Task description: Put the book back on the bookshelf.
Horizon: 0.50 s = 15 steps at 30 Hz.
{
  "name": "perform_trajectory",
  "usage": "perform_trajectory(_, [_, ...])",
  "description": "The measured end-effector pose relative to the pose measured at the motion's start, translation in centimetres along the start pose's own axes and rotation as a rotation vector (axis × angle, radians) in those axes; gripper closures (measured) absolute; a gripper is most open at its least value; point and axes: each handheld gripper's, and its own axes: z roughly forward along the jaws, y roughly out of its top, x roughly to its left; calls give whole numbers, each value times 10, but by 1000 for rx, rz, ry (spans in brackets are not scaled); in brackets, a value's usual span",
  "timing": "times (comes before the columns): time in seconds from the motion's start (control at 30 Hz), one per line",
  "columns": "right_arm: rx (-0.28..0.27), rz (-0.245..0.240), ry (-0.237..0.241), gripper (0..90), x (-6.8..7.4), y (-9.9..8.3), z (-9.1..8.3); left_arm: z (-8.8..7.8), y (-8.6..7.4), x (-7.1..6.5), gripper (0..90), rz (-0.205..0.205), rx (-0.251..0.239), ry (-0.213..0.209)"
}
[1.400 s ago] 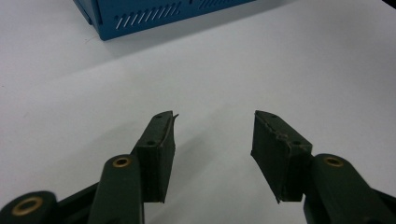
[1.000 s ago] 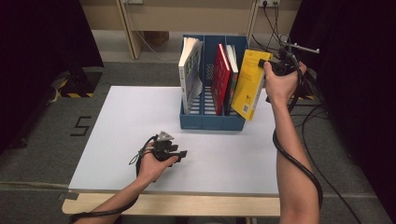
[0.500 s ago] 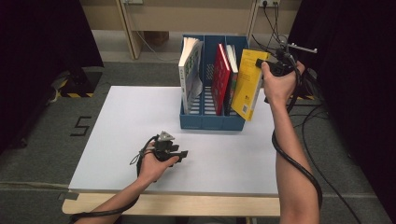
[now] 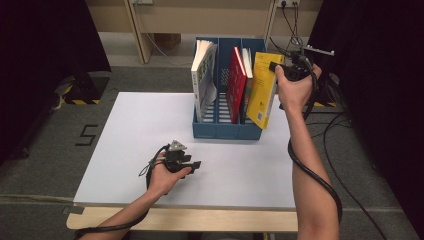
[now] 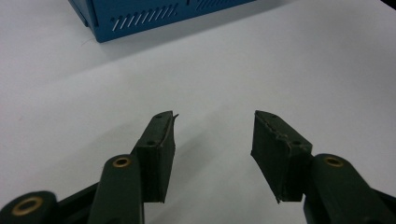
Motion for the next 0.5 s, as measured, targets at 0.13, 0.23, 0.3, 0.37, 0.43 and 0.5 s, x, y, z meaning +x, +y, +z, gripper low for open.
perform_trajectory(0.13, [-2, -4, 2, 761, 3, 0, 2, 0, 0, 0, 487, -2, -2, -1])
perform_trajectory(0.23, [-1, -9, 2, 760, 4, -1, 4, 0, 0, 0, 487, 1, -3, 1])
perform_trajectory(0.3, [-4, -12, 2, 761, 4, -1, 5, -1, 0, 1, 487, -1, -4, 2])
perform_trajectory(0.37, [-7, -15, -3, 761, 4, -1, 5, 0, 0, 0, 487, -2, -4, 0])
perform_trajectory(0.43, [-9, -7, -6, 761, 5, -1, 6, 0, 0, 0, 487, 0, -4, 3])
perform_trajectory(0.5, [-12, -10, -6, 761, 4, -2, 7, 0, 0, 1, 487, 0, -3, 3])
